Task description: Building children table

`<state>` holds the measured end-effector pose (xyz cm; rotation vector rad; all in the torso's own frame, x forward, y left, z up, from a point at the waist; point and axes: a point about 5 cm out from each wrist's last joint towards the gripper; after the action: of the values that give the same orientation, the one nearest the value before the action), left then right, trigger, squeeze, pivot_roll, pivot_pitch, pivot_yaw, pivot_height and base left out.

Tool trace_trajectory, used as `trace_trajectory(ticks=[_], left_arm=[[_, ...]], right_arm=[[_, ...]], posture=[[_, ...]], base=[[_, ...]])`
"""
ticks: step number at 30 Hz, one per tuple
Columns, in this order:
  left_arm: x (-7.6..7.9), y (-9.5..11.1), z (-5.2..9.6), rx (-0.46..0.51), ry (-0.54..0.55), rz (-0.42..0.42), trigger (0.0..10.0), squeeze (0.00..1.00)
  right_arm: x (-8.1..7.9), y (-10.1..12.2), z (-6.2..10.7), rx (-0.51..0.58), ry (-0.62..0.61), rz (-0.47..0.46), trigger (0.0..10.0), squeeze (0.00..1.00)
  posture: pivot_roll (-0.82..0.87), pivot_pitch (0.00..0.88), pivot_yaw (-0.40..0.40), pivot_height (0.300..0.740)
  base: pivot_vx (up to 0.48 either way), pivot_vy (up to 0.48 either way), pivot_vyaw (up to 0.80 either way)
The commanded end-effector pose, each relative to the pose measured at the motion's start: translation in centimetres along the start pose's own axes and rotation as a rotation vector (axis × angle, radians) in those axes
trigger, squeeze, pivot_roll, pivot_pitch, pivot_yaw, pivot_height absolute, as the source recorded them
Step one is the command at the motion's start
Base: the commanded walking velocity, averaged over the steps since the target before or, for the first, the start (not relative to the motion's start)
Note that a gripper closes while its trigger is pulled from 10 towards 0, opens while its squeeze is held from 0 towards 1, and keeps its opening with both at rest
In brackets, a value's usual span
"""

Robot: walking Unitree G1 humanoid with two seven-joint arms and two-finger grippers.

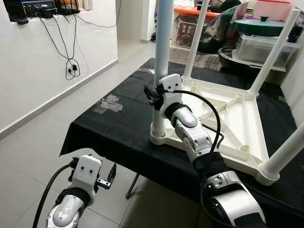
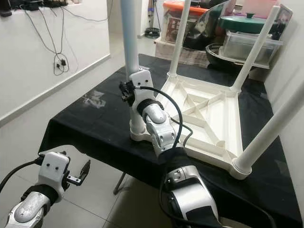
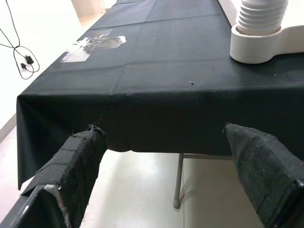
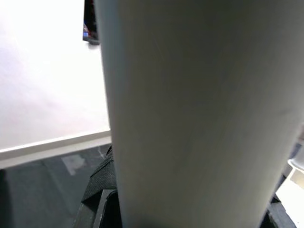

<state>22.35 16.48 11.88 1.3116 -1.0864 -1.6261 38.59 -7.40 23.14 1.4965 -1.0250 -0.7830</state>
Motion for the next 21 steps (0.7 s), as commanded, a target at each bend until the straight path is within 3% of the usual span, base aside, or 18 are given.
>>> trace_trajectory(ticks=[1,13,21], left_arm=[[0.4,0.1,0.0,0.006,-0.007,0.003,10.0,0.00],[0.4,0.1,-0.2,0.008,-0.007,0.005,10.0,0.00],[0.3,0.1,-0.2,0.008,-0.003,0.005,10.0,0.00]], right_arm=[[0.4,0.2,-0.1,-0.003,-0.014,0.019,0.0,0.00],[0.5,-0.2,0.0,-0.025,0.014,0.013,0.0,0.00],[-1.2,-0.1,0.2,0.008,0.142,0.019,0.0,0.00]], posture=[[0.10,0.000,-0.092,0.740],[0.09,0.000,-0.095,0.740],[0.10,0.000,-0.101,0.740]], base=[[0.000,0.000,0.00],[0.000,0.000,0.00],[0.000,0.000,0.00]])
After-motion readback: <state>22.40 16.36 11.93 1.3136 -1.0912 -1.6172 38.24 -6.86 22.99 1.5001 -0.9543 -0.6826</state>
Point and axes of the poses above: a point about 5 cm out from each wrist's last joint towards the gripper, its own z axis pointing back from the gripper into the wrist, its own y axis along the axis of the wrist's last joint, x = y × z, and after that the axes turned 6 degrees about -z, right-handed
